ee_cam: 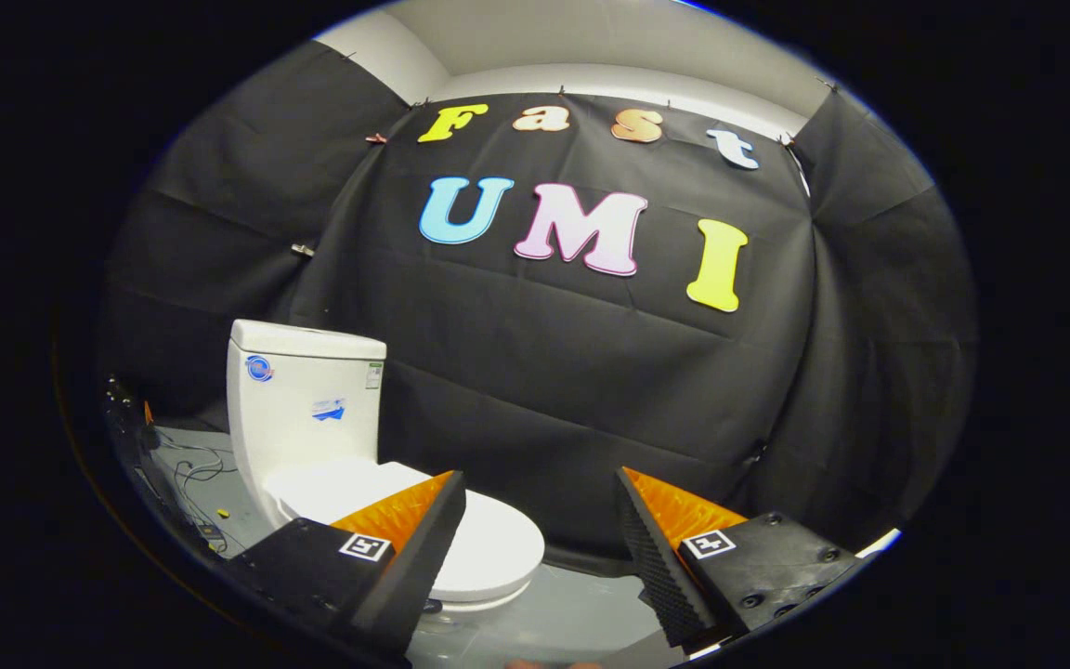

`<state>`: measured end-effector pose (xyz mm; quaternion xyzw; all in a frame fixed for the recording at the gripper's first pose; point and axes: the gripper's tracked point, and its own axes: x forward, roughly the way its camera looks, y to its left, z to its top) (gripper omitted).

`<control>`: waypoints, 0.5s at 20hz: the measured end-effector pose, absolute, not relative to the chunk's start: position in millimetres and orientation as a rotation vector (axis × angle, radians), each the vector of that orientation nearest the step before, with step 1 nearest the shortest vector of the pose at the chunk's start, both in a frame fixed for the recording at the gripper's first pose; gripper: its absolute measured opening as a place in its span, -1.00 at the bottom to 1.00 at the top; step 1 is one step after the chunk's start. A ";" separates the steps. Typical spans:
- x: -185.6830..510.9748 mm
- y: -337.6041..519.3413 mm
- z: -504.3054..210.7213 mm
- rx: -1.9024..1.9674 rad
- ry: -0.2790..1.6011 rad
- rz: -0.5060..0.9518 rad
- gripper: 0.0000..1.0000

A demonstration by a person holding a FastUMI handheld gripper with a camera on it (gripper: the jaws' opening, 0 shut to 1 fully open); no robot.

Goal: Open the toilet lid.

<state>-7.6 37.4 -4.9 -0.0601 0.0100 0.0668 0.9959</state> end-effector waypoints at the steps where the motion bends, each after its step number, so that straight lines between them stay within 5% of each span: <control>1: -6.6 36.3 -5.1 -0.123 0.021 0.131 0.96; 10: -1.7 35.6 -38.0 -0.021 0.127 0.155 0.96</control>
